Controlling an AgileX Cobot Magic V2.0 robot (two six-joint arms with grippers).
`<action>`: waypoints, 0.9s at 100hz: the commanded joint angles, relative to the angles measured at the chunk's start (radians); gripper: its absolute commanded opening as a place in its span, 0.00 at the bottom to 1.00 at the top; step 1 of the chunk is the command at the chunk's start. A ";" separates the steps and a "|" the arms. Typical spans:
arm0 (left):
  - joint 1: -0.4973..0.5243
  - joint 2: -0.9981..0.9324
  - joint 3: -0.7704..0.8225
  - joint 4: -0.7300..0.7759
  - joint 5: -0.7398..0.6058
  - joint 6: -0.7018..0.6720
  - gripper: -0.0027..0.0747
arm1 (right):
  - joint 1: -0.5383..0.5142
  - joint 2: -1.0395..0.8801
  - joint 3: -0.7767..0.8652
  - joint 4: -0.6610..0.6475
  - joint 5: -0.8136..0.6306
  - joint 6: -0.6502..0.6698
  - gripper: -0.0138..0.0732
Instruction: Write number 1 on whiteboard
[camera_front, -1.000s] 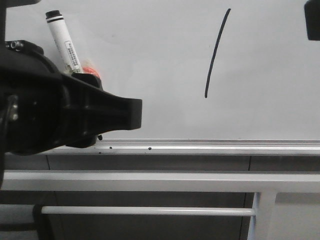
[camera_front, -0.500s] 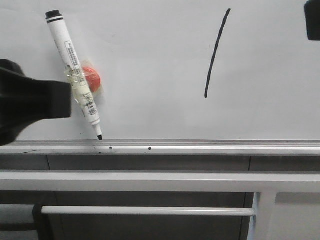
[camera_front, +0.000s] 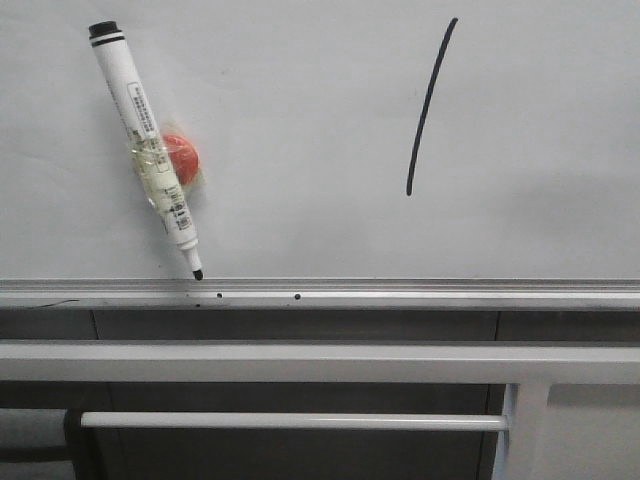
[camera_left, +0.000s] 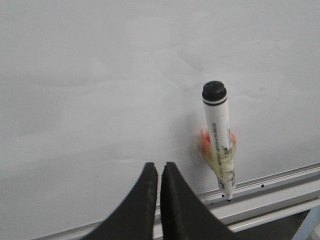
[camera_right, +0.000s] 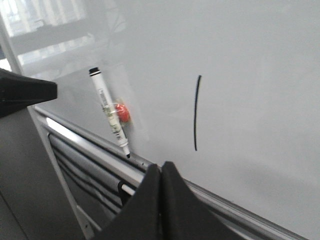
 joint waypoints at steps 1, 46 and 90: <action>-0.008 -0.063 -0.018 0.070 0.076 0.106 0.01 | 0.000 -0.034 0.022 0.046 -0.156 -0.004 0.09; -0.008 -0.305 -0.018 0.080 0.019 0.462 0.01 | 0.000 -0.040 0.139 0.310 -0.057 -0.004 0.09; -0.008 -0.387 -0.018 0.081 -0.062 0.479 0.01 | 0.000 -0.040 0.139 0.324 -0.057 -0.004 0.09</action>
